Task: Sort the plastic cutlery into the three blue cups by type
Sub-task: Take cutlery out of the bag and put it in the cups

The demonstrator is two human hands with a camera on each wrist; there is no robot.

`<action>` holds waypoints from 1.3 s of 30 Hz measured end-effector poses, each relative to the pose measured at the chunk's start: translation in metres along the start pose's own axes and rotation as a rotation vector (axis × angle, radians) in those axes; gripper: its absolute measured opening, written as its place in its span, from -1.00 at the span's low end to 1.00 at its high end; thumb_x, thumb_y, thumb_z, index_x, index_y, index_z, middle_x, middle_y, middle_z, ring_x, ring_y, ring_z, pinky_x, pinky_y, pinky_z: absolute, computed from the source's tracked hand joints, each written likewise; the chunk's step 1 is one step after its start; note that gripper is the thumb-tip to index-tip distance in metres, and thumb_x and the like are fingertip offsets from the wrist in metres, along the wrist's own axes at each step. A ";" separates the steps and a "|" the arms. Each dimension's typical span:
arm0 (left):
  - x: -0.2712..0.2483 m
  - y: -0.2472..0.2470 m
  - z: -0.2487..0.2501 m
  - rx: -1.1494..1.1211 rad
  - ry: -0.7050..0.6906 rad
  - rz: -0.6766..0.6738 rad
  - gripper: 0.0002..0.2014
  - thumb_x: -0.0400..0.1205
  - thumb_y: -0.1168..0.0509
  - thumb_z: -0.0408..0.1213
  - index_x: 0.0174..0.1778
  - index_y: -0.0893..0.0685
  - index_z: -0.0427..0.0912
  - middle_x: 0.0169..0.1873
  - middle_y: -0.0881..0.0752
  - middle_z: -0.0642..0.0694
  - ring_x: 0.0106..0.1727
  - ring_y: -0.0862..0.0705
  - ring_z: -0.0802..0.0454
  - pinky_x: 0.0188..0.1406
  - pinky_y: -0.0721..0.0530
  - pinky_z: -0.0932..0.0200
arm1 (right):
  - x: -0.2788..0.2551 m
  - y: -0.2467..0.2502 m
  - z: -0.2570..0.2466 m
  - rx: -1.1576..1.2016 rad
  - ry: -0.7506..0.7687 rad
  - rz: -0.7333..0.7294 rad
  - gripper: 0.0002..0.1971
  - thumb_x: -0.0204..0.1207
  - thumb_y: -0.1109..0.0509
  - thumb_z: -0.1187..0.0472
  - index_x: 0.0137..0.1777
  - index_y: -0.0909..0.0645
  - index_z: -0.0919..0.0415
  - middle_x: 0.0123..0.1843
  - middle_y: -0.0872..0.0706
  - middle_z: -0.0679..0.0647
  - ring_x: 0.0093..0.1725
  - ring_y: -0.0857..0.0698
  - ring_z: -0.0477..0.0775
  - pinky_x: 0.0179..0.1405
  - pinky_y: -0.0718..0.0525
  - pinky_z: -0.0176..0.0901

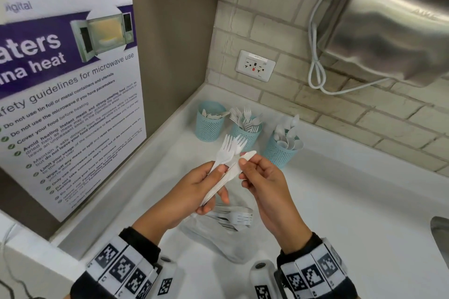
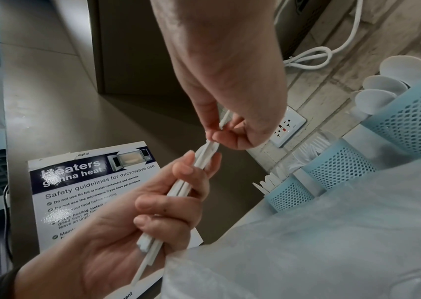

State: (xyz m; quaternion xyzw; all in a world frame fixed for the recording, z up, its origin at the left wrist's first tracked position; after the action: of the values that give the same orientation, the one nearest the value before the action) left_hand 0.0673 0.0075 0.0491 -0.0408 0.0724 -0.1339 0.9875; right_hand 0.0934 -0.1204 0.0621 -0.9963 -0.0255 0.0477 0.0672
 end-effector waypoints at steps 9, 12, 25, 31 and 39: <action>0.002 0.010 0.000 0.025 -0.027 0.101 -0.78 0.72 -0.18 -0.17 0.11 -0.53 -0.28 -0.20 -0.79 -0.19 -0.59 -0.44 -0.02 -0.65 -0.34 0.28 | 0.002 -0.004 0.005 -0.105 -0.022 0.004 -0.81 0.57 -0.42 0.14 0.07 -0.71 0.25 -0.24 -0.62 0.06 -0.28 -0.60 -0.13 -0.29 -0.56 -0.25; 0.003 0.015 -0.001 0.026 -0.027 0.141 -0.78 0.71 -0.20 -0.17 0.13 -0.55 -0.25 -0.24 -0.78 -0.15 -0.54 -0.47 0.00 -0.63 -0.39 0.25 | 0.006 -0.003 -0.001 -0.116 0.000 0.017 -0.80 0.57 -0.42 0.19 -0.01 -0.74 0.34 -0.36 -0.63 0.03 -0.35 -0.59 -0.13 -0.40 -0.56 -0.31; 0.001 0.041 0.000 -0.001 -0.063 0.323 -0.86 0.63 -0.32 -0.15 0.07 -0.65 -0.05 -0.12 -0.84 -0.01 -0.38 -0.76 -0.01 -0.50 -0.59 0.22 | 0.019 0.008 -0.009 -0.032 0.003 0.125 -0.90 0.55 -0.44 0.30 0.01 -0.65 0.28 -0.21 -0.75 0.10 -0.29 -0.73 -0.13 -0.33 -0.70 -0.31; 0.002 0.036 0.002 -0.012 -0.058 0.327 -0.85 0.59 -0.38 -0.15 0.01 -0.74 -0.07 -0.15 -0.84 0.00 -0.32 -0.80 0.01 -0.47 -0.65 0.27 | 0.019 -0.007 -0.004 -0.175 -0.028 0.050 -0.81 0.48 -0.51 0.16 -0.11 -0.64 0.29 -0.33 -0.69 0.01 -0.32 -0.65 -0.14 -0.43 -0.59 -0.34; 0.001 0.045 0.000 -0.053 -0.027 0.340 -0.87 0.61 -0.35 -0.15 -0.04 -0.73 -0.10 -0.21 -0.84 -0.03 -0.33 -0.81 -0.05 -0.51 -0.63 0.29 | 0.027 -0.001 -0.005 0.047 -0.022 0.065 -0.80 0.56 -0.42 0.28 0.08 -0.63 0.42 -0.27 -0.66 0.10 -0.33 -0.68 -0.12 -0.25 -0.71 -0.32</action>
State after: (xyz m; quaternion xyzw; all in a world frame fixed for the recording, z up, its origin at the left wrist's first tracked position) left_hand 0.0797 0.0502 0.0450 -0.0558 0.0687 0.0378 0.9954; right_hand 0.1201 -0.1187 0.0645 -0.9941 0.0074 0.0614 0.0890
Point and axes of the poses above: each hand's wrist, its own x-axis towards the middle knuckle, its own y-axis out of the back of the hand, z = x × y, the point moved 10 cm from there along x, towards the middle knuckle
